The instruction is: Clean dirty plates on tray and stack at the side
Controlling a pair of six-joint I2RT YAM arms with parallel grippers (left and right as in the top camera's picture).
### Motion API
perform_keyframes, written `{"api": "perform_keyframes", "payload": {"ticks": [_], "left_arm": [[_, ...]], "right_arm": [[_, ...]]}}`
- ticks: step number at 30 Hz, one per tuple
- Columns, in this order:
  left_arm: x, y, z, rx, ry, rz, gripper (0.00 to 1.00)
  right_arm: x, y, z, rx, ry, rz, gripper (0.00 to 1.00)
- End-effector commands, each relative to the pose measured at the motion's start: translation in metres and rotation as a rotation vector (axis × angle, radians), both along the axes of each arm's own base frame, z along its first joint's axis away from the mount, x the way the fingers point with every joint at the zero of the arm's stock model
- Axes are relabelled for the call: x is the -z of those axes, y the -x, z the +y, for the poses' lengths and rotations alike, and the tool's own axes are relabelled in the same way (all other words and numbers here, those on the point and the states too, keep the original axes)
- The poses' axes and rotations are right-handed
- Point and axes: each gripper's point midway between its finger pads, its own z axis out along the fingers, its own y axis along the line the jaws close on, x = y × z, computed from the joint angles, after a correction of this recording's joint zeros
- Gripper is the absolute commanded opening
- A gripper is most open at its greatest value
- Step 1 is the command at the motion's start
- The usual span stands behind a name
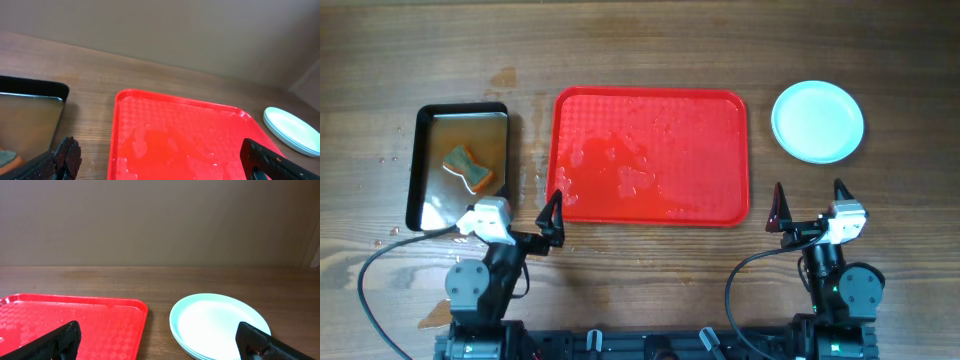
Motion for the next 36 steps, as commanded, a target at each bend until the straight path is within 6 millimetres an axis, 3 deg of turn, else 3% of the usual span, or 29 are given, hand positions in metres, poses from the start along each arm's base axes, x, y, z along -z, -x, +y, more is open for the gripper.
{"api": "perform_keyframes", "payload": {"ticks": [1, 15, 26, 36], "left_arm": [[0.0054, 0.0005, -0.0005, -0.004, -0.017, -0.034, 1.00], [0.0028, 0.0052, 0.0053, -0.044, -0.022, -0.065, 1.00], [0.0030, 0.0050, 0.0063, -0.033, -0.199, -0.104, 1.00], [0.0027, 0.0046, 0.0077, -0.041, -0.200, -0.104, 1.00]], "right_arm": [[-0.0015, 0.0004, 0.0015, -0.011, 0.015, -0.009, 1.00], [-0.0011, 0.0003, 0.0015, -0.011, 0.015, -0.007, 1.00], [-0.0011, 0.0003, 0.0015, -0.011, 0.015, -0.007, 1.00], [-0.0011, 0.0003, 0.0015, -0.011, 0.015, -0.007, 1.00]]}}
